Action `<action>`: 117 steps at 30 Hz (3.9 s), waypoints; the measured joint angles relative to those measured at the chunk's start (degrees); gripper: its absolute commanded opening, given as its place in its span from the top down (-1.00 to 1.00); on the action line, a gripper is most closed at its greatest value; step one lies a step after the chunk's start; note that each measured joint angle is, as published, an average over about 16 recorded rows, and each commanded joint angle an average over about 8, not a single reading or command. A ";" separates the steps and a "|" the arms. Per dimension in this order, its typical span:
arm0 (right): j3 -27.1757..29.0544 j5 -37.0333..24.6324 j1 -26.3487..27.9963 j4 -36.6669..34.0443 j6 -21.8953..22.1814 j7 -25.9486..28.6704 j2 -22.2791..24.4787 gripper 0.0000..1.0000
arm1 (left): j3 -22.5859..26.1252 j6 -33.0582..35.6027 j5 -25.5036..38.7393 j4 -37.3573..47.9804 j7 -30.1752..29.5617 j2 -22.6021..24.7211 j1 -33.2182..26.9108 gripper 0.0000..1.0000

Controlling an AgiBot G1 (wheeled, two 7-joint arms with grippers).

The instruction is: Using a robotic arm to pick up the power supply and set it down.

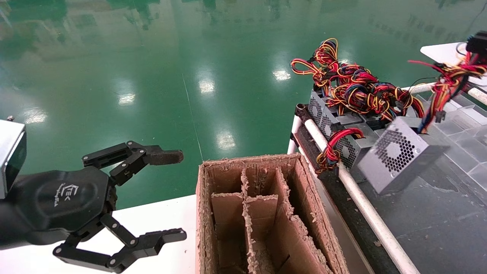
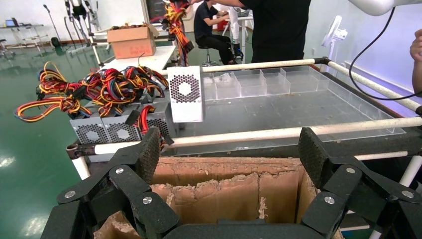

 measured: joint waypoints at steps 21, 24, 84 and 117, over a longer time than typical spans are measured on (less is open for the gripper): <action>-2.70 -2.76 -1.77 -1.73 -0.25 -0.63 -3.11 1.00 | 0.01 0.00 0.00 0.00 0.00 0.00 0.00 -1.00; -3.46 -3.55 -0.76 -2.47 -0.46 -0.86 -4.69 1.00 | 0.01 0.00 0.00 0.00 0.00 0.00 0.00 -1.00; -1.63 1.28 0.42 -7.52 -1.51 -7.83 -10.96 -1.00 | 0.02 -0.02 -0.02 0.02 0.01 -0.01 0.00 -1.00; -3.20 9.27 -10.85 12.08 -7.69 -3.76 -11.92 -1.00 | 0.03 -0.02 -0.03 0.02 0.02 -0.01 0.00 -1.00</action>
